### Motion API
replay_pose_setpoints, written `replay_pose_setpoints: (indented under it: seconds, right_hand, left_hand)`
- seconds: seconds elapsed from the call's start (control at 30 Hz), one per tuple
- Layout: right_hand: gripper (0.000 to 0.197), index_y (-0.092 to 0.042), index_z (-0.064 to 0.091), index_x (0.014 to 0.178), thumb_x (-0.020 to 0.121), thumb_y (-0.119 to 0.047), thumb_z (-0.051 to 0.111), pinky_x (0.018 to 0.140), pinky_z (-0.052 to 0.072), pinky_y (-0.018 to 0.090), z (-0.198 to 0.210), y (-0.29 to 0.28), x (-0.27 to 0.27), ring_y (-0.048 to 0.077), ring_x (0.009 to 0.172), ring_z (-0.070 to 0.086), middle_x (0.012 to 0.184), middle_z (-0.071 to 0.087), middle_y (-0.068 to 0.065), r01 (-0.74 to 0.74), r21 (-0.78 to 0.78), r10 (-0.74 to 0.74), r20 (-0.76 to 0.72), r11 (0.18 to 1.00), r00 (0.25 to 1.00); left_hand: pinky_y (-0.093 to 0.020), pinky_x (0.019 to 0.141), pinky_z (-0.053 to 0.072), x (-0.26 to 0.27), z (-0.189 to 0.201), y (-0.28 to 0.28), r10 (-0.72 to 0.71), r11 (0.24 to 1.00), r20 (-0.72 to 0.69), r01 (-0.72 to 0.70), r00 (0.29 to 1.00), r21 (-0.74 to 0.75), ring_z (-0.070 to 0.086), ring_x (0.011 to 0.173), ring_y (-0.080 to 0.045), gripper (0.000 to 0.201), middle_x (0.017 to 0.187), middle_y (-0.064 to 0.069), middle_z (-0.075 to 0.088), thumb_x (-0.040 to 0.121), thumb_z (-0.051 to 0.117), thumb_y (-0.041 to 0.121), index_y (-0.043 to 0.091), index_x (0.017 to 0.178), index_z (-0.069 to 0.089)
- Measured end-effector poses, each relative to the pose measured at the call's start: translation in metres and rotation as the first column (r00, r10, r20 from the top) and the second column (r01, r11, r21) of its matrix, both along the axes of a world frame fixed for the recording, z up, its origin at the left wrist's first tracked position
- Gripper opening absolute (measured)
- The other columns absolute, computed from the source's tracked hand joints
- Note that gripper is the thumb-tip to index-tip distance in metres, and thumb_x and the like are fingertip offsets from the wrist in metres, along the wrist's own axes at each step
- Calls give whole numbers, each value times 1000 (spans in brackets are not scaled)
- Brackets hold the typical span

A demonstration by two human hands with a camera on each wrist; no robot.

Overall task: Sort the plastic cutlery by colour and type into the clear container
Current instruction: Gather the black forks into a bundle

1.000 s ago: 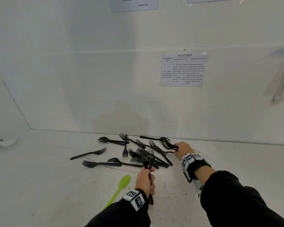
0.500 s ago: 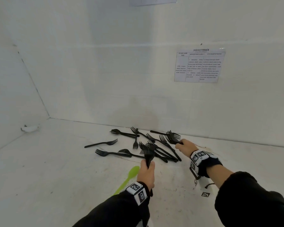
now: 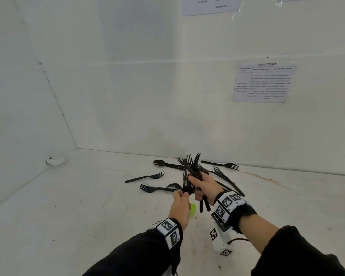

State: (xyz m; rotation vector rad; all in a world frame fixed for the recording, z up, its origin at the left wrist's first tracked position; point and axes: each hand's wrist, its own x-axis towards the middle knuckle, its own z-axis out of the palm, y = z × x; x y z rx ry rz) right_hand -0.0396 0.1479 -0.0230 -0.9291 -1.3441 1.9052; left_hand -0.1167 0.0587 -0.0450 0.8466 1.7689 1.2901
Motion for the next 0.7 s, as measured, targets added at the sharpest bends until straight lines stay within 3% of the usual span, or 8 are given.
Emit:
replay_pose_setpoints:
  seconds: [0.1,0.2,0.33,0.4,0.5,0.57,0.63,0.7]
  right_hand:
    - [14,-13,48,82,93,-7,53,39,32,20,-7,-6,-17,8,34,33,49,36,-3,50,85,-51,3,995,999]
    - [15,-14,47,82,91,-17,58,42,36,24,-8,-14,-31,10,38,37,55,40,0,65,52,-63,-43,997,997]
    - [29,-17,54,98,79,-25,73,48,43,22,-10,-26,-45,11,51,46,71,54,-1,-15,258,-49,240,966,969]
    - [24,-15,54,100,82,-16,68,50,44,23,-12,-26,-52,12,53,47,75,55,2,12,317,-109,291,948,951]
    - [14,-17,56,93,85,-7,62,58,47,28,-14,-21,-57,15,58,52,76,56,3,44,327,-129,240,944,962]
    - [14,-16,56,87,84,-7,66,64,50,34,-14,-15,-56,21,65,57,75,58,5,35,315,-103,200,948,974]
    - [14,-12,54,83,84,-5,65,55,48,33,-14,-10,-57,19,53,53,65,56,5,5,286,-54,163,958,985]
    - [15,-11,53,82,84,-3,65,46,41,27,-13,-4,-59,14,43,45,57,54,3,-13,274,-40,186,962,982]
  left_hand:
    - [-25,49,28,-14,-1,-11,-18,1000,-44,19,999,20,35,52,-12,13,68,0,45,101,29,27,19,97,37]
    - [-22,55,34,-24,-5,-17,23,998,-192,-11,981,65,45,61,-11,7,72,2,50,102,29,22,17,102,34]
    - [-26,67,38,-32,-6,-20,30,1000,-311,-25,950,17,54,75,-17,5,92,-1,57,102,26,20,23,105,28]
    - [-25,63,39,-36,-8,-20,-1,1000,-328,1,945,0,55,71,-16,10,90,0,58,101,28,20,22,111,30]
    - [-22,55,42,-41,-7,-19,-47,998,-230,53,972,20,53,57,-12,21,81,0,59,100,38,25,17,118,32]
    - [-26,52,47,-48,-4,-18,-59,998,-33,60,998,23,53,50,-14,28,83,-4,58,97,45,28,19,118,30]
    - [-26,44,44,-54,-3,-15,-49,999,132,46,990,29,47,42,-13,30,80,-4,53,96,48,25,21,119,29]
    - [-22,40,33,-58,-4,-12,-33,999,155,30,987,21,37,42,-10,30,71,-2,47,96,46,22,21,123,33]
